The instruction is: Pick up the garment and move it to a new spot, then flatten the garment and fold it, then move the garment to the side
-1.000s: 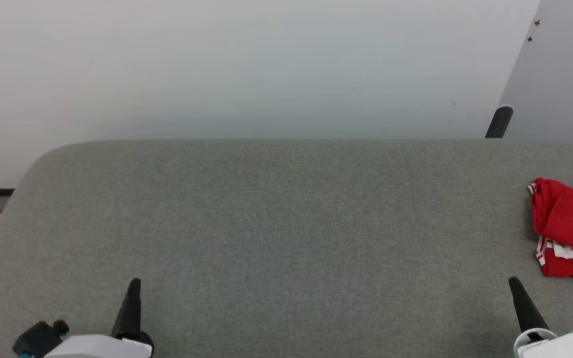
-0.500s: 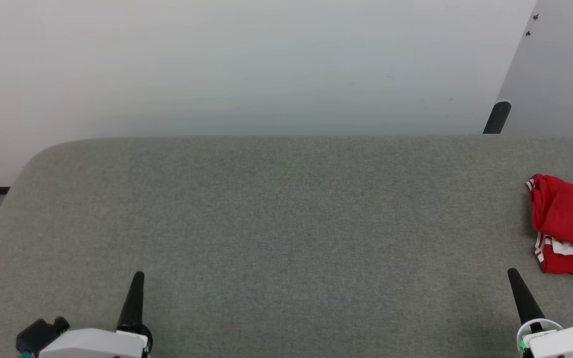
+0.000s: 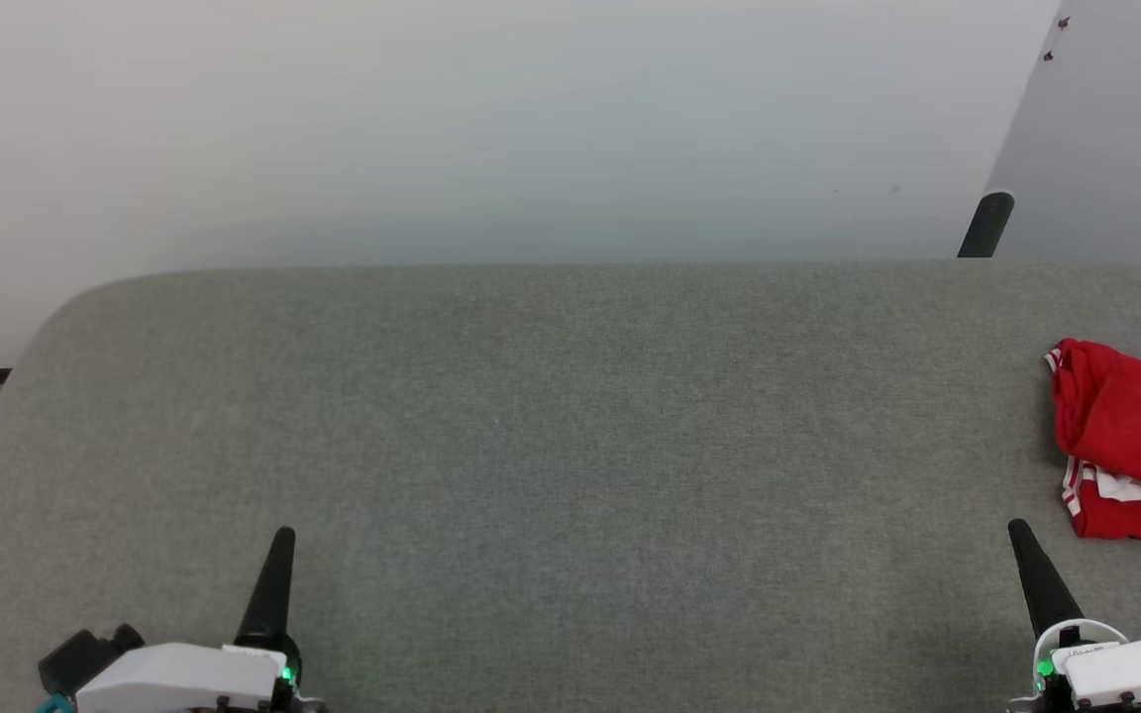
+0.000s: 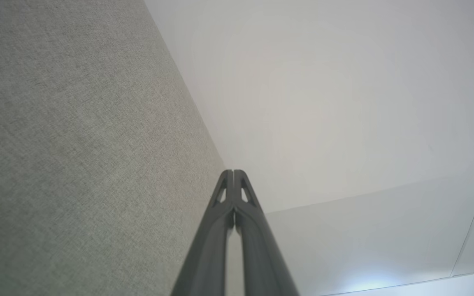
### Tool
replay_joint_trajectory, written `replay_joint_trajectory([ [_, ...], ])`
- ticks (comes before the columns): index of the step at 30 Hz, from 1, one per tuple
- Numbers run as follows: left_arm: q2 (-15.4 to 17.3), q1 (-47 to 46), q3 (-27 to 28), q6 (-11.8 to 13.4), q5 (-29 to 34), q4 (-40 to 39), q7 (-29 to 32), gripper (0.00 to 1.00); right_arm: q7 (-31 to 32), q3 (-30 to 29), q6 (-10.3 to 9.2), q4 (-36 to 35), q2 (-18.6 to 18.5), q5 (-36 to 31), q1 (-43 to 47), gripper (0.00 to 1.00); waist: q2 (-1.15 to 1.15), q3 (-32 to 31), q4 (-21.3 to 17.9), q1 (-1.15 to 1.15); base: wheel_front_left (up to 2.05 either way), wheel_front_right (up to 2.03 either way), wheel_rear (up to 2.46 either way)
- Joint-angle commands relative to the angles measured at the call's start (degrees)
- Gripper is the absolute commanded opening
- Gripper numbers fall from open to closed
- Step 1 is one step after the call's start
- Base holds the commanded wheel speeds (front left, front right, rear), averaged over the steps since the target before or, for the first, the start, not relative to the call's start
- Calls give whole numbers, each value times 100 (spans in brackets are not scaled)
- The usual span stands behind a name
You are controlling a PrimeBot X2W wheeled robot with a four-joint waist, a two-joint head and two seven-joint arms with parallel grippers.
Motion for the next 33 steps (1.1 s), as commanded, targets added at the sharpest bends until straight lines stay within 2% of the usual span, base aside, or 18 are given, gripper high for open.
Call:
replay_joint_trajectory([
  [1, 5, -114, 23, -21, -96, -41, 31, 0, 29, -21, -2, -15, 10, 101, -119, 0, 0, 4, -3, 0, 0, 0, 0],
  [33, -150, -278, 101, -29, -1404, -27, 409, 0, 122, -36, -3, 211, 100, 1474, -393, 0, 0, 145, -96, 0, 0, 0, 0],
])
